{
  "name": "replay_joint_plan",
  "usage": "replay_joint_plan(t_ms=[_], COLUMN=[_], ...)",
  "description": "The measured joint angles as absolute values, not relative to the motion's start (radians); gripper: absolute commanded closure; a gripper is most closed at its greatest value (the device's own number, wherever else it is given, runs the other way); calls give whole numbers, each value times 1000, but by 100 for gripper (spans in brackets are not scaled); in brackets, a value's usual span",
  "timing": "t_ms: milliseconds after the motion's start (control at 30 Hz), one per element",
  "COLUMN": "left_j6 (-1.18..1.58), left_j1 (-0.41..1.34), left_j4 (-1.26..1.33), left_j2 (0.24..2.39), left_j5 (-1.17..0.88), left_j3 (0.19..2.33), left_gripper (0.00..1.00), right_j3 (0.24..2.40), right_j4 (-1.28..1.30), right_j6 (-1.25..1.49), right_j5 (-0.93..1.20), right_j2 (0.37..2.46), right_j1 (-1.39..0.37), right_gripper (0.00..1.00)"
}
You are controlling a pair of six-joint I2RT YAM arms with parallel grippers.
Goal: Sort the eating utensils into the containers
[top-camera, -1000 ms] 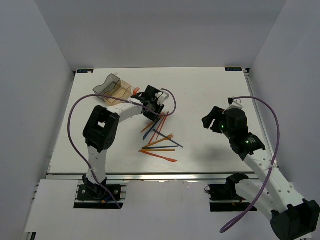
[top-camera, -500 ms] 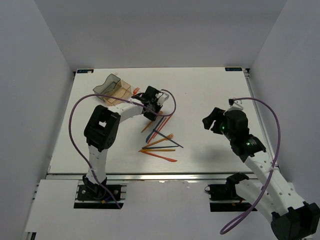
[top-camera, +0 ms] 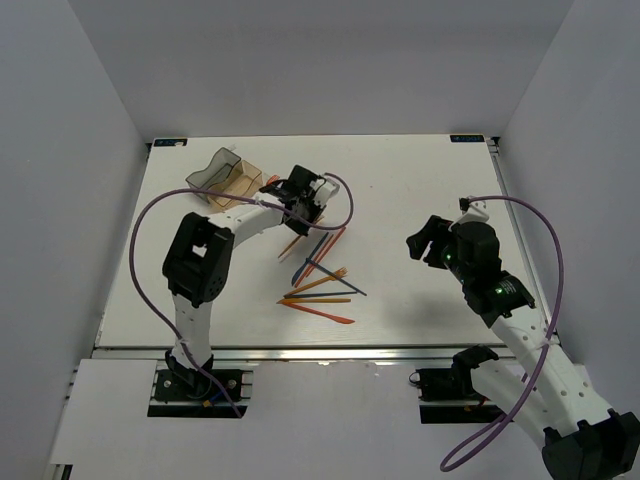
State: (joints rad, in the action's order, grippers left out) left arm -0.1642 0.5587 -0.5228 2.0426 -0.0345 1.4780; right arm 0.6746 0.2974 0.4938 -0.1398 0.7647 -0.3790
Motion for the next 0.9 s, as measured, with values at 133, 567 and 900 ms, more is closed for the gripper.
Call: replay_joint_plan(t_ms=[133,567,900], left_j6=[-202,-373,-434], left_j1=[559,334,234], left_j4=[-508,-472,-448], left_j2=[1964,1959,1986], left_j5=[-24,-69,-152], left_j3=[1495,1862,1785], left_gripper=[100,100,100], right_j3=[675,675,675], right_j4=[298,301,316], right_j6=[488,458,437], right_j5=[-141,-128,-123], right_j2=[765,765,765], right_j1=[-374,-367,-367], right_gripper=[31,31,31])
